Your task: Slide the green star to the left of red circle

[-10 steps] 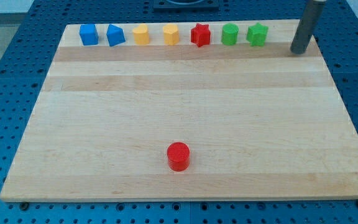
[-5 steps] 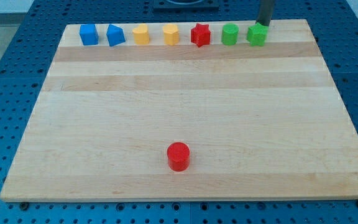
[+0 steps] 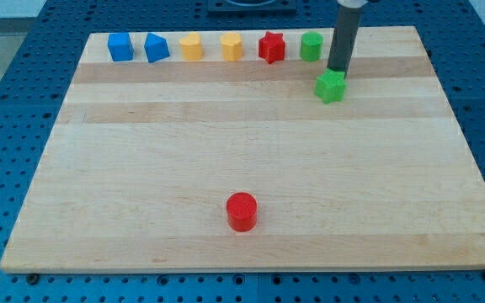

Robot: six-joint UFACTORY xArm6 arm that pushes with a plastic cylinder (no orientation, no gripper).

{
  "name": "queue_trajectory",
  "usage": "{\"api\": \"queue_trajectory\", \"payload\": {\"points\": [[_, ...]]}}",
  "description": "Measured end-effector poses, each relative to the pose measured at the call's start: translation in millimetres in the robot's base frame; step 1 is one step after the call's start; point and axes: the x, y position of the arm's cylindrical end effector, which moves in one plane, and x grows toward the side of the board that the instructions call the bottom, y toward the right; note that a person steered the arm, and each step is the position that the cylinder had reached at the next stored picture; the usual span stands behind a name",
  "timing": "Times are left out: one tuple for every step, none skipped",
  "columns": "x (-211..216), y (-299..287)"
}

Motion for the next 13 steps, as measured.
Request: {"api": "queue_trajectory", "payload": {"points": [[30.5, -1.6], [56.5, -10.3], [75.8, -30.4], [98.1, -52.3], [124.1, -69.3], [148.5, -86.6], [166.6, -107.8], [172.0, -120.8], [170.5, -121.1], [166.1, -123.5], [165.9, -137.3], [165.9, -155.3], [168.7, -166.7]]}}
